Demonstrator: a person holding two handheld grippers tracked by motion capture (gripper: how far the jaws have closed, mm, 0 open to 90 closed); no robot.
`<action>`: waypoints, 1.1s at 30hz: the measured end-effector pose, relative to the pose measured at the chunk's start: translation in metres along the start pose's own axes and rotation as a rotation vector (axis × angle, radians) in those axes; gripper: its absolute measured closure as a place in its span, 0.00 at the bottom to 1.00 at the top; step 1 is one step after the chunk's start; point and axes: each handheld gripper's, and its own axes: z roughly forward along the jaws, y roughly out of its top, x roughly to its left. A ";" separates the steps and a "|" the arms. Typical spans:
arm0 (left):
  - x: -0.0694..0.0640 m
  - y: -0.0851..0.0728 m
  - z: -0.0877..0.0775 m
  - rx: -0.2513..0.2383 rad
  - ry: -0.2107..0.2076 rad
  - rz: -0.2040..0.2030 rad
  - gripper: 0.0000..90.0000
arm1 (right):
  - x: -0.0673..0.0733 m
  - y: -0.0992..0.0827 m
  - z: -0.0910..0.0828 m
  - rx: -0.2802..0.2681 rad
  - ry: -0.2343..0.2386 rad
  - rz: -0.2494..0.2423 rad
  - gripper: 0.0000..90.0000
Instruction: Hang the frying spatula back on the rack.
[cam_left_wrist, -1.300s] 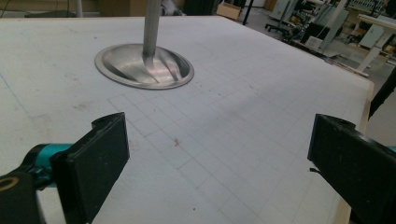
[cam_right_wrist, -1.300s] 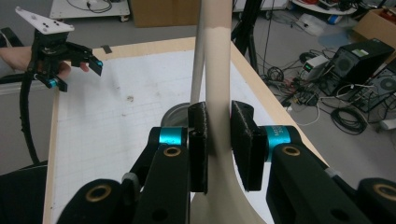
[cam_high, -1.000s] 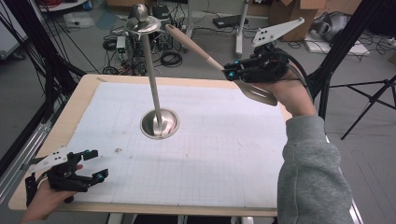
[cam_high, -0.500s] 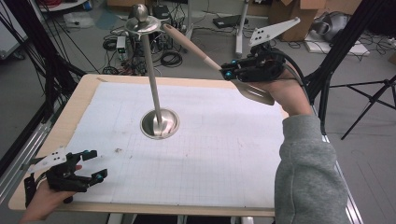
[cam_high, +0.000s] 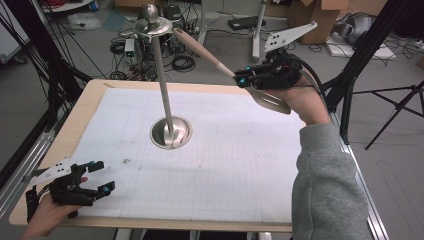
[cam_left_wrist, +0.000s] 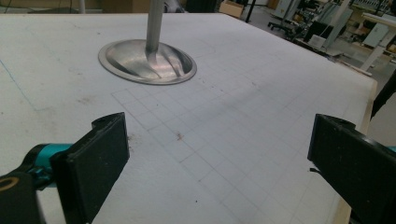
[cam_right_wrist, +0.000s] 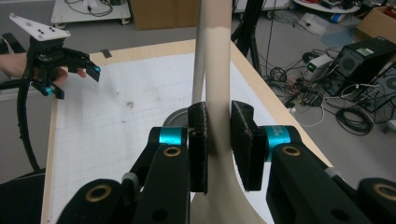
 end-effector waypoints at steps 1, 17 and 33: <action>0.000 0.000 0.000 0.000 0.000 0.001 0.07 | 0.000 0.000 0.001 0.002 0.001 0.000 0.86; 0.001 -0.001 0.000 0.007 0.001 0.000 0.07 | -0.001 -0.007 0.011 -0.016 0.008 0.023 0.86; 0.000 -0.001 0.000 0.010 -0.002 0.002 0.07 | -0.001 -0.012 0.030 -0.001 0.032 0.027 0.86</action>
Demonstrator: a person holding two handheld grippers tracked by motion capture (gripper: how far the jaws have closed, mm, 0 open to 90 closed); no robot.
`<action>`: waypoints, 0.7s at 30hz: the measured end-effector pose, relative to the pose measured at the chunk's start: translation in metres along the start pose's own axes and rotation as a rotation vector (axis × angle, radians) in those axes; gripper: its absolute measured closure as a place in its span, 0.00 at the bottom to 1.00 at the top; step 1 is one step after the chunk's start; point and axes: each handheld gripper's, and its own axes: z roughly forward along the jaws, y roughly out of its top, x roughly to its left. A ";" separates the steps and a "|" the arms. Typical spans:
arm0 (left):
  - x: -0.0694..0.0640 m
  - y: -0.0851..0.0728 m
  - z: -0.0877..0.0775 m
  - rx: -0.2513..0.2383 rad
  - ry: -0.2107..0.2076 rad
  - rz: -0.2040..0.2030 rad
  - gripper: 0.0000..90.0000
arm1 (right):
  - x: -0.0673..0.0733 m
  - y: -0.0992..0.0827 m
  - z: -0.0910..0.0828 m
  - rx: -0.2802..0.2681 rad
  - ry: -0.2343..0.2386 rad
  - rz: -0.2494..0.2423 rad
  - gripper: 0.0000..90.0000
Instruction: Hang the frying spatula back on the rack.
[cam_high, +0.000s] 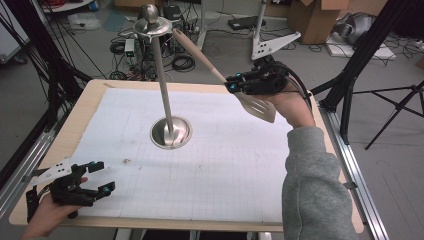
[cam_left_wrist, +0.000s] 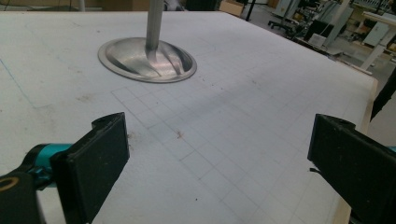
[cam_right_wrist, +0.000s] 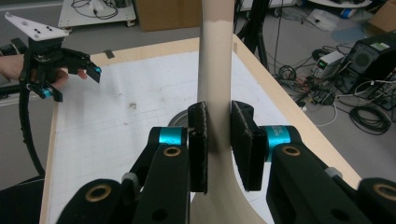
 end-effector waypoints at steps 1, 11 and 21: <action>0.000 0.000 0.000 0.001 -0.001 0.000 0.07 | 0.000 0.000 0.002 -0.003 0.006 0.004 0.86; 0.000 0.000 0.001 0.001 -0.002 0.002 0.07 | 0.000 -0.001 0.018 0.016 0.016 0.009 0.86; 0.000 0.000 0.001 0.001 -0.001 0.003 0.07 | -0.001 -0.004 0.030 0.022 0.024 0.019 0.86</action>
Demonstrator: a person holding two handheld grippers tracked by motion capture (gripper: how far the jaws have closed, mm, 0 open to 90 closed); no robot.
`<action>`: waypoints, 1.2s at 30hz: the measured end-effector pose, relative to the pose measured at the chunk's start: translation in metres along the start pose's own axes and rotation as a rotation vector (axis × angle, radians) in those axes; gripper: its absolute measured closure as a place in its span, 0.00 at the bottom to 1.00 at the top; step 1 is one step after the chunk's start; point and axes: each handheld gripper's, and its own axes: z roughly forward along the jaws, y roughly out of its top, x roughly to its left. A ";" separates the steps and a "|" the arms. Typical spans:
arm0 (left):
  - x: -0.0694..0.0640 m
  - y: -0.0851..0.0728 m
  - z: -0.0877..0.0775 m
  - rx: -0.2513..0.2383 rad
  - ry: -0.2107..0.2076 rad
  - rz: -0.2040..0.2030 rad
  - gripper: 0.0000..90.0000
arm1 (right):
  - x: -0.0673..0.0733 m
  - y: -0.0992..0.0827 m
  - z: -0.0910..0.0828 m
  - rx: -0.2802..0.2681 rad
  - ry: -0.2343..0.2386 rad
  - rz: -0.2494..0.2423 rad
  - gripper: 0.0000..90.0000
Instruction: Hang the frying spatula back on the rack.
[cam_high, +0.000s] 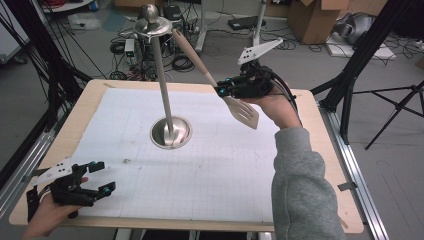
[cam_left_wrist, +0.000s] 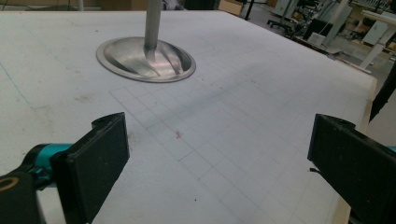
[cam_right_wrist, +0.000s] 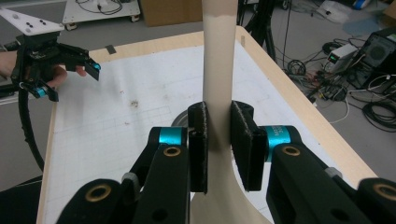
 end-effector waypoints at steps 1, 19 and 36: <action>0.000 0.000 0.000 0.000 -0.001 -0.001 0.07 | 0.000 0.000 0.001 0.000 -0.001 0.001 0.86; -0.001 -0.001 0.000 0.004 -0.001 -0.003 0.07 | -0.001 -0.001 0.020 0.008 0.007 0.003 0.86; -0.001 -0.001 0.000 0.003 -0.002 -0.001 0.07 | -0.001 -0.001 0.039 0.009 0.010 0.005 0.86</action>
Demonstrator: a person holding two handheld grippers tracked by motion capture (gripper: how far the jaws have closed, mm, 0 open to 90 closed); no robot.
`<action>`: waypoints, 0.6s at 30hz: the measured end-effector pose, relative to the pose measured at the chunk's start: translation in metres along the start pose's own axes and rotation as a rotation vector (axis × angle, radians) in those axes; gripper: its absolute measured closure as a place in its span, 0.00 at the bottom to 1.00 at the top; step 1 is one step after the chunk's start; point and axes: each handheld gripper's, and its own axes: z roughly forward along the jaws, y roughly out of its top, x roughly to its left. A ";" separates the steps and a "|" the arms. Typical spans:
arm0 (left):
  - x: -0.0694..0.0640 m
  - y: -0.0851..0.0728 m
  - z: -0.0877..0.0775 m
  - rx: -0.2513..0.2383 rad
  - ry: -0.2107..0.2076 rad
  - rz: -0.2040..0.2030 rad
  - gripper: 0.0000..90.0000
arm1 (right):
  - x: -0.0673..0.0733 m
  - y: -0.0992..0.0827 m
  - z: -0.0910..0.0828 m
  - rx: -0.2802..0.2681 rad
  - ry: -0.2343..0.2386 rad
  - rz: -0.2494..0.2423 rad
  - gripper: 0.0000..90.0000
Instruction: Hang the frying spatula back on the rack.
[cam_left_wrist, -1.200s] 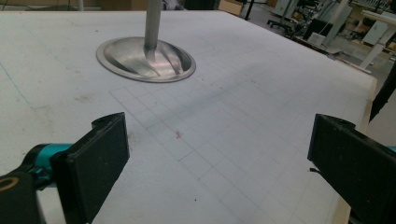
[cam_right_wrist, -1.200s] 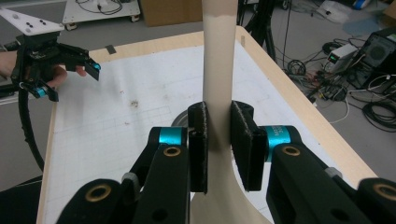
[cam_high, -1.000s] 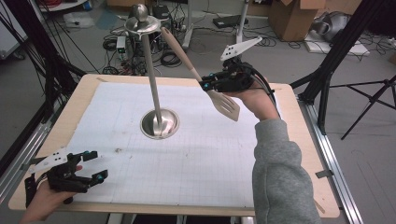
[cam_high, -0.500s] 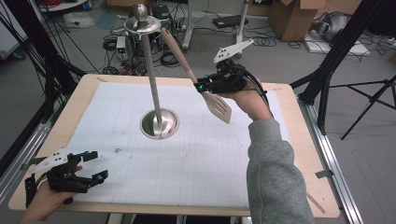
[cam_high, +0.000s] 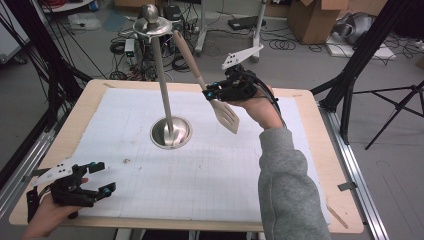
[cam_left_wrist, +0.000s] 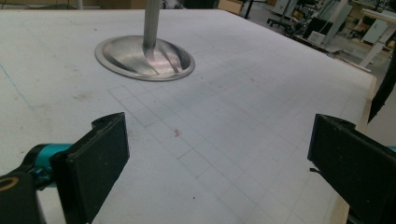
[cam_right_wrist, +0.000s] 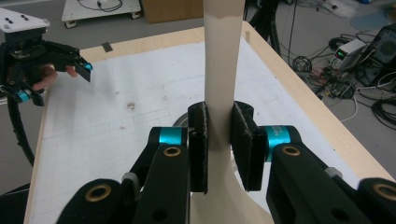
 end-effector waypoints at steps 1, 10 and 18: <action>0.000 0.000 0.000 0.000 0.000 0.000 0.07 | 0.000 0.000 0.001 -0.002 0.000 -0.004 0.86; 0.000 0.000 -0.001 0.001 0.002 0.001 0.07 | 0.001 0.002 0.013 -0.001 0.000 -0.003 0.86; -0.001 0.000 -0.001 0.002 0.002 0.004 0.07 | 0.002 0.004 0.025 -0.006 0.001 0.003 0.86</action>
